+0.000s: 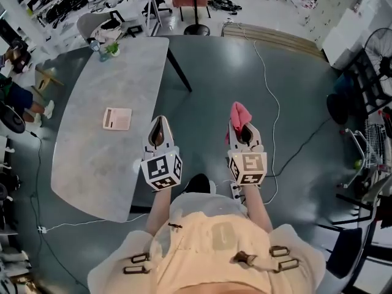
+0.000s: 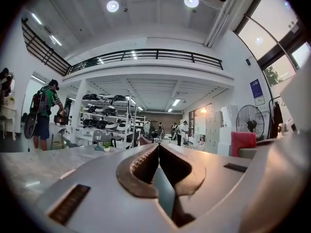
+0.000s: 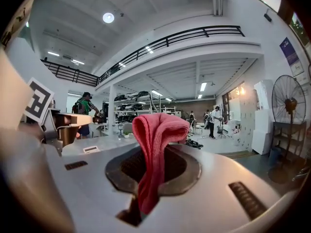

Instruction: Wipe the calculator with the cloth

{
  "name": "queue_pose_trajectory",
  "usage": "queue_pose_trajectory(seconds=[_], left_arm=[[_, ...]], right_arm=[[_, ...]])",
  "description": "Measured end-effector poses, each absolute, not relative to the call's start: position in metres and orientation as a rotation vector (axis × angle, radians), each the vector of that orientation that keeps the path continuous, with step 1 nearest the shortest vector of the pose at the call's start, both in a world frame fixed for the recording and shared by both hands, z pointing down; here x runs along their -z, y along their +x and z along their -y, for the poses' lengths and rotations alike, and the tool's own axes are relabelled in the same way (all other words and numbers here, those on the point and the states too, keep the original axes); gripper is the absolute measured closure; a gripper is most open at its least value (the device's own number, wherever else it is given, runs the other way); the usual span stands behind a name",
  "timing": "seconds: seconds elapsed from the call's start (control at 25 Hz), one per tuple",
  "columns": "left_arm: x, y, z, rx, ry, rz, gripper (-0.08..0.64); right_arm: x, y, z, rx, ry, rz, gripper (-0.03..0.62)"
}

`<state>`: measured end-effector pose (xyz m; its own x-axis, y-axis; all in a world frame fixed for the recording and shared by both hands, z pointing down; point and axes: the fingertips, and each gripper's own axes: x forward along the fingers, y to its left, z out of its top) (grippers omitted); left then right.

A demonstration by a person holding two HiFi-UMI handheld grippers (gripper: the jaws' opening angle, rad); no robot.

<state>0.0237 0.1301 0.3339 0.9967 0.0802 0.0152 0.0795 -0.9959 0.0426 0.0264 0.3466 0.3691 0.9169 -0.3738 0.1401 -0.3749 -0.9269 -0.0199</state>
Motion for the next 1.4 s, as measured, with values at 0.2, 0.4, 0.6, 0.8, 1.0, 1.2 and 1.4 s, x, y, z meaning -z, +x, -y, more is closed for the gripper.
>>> queue_pose_trajectory(seconds=[0.2,0.4,0.6,0.8,1.0,1.2,1.4], left_arm=[[-0.342,0.042,-0.128,-0.067,3.107,-0.088,0.538],[-0.335,0.066,-0.129,-0.036,3.122,-0.1,0.538],[-0.34,0.092,-0.113,-0.021,3.117,-0.011,0.538],[-0.34,0.12,-0.055,-0.048,3.096,0.183,0.538],[-0.346,0.146,0.022,-0.048,3.078,0.447,0.538],[-0.345,0.15,0.094,-0.019,3.004,0.761,0.538],[-0.345,0.141,0.161,0.018,2.897,0.993,0.538]], right_arm=[[-0.378,0.045,-0.346,-0.25,3.084,0.618,0.546],[-0.379,0.068,-0.343,-0.258,3.081,0.638,0.546],[-0.378,0.107,-0.323,-0.221,3.034,0.74,0.546],[-0.361,0.161,-0.262,-0.169,2.894,0.927,0.546],[-0.352,0.228,-0.197,-0.084,2.766,1.086,0.546],[-0.346,0.278,-0.108,-0.032,2.649,1.333,0.546],[-0.337,0.293,-0.005,0.009,2.495,1.563,0.546]])
